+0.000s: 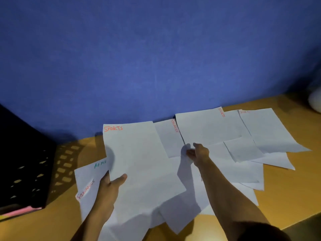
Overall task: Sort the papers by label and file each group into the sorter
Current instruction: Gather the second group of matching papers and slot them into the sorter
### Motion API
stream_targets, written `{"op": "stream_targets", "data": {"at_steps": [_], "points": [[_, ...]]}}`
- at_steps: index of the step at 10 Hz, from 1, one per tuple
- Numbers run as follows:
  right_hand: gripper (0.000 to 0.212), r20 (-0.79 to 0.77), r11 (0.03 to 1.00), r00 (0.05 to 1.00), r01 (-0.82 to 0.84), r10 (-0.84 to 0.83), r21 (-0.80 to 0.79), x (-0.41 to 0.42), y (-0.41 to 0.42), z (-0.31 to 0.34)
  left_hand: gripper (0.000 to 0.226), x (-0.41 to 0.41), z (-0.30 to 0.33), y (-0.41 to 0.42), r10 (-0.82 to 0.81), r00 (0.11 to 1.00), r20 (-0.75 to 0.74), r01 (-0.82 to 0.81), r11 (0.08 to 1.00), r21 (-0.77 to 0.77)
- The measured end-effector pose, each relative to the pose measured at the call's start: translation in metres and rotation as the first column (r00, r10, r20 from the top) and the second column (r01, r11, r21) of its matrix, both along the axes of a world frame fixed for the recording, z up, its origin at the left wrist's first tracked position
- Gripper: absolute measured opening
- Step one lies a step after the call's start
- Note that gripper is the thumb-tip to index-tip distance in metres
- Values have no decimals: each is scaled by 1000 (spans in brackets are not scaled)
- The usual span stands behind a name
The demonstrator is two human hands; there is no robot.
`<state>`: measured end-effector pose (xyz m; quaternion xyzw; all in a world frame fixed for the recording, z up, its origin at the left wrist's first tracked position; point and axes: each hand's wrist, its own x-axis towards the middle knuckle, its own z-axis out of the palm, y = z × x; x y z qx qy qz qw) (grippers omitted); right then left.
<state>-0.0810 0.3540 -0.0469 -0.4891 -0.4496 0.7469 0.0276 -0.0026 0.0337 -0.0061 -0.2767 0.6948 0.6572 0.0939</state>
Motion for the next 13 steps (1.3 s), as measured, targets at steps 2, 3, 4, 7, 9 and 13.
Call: {"op": "stream_targets", "data": {"at_steps": [2,3,4,7,9,13], "points": [[18,27,997,999,-29,27,77,-16,2,-9,75,3,3,-12,-61,994,-95,56,997,-53],[12,116,969,993,-45,17,242,-17,-2,-6,75,2,4,-13,-67,990,-124,70,997,15],[56,-6,925,953,295,-302,240,-12,-11,9,68,6,4,-9,-83,983,-164,86,996,14],[35,-379,995,925,28,10,95,78,-51,64,57,21,-18,-6,-215,973,-83,226,963,150],[35,-291,783,753,-445,590,434,158,-79,58,60,26,-16,-29,-271,962,-41,273,939,209],[68,76,332,521,-642,850,691,222,-111,53,28,38,-8,-57,-245,966,89,206,927,313]]}}
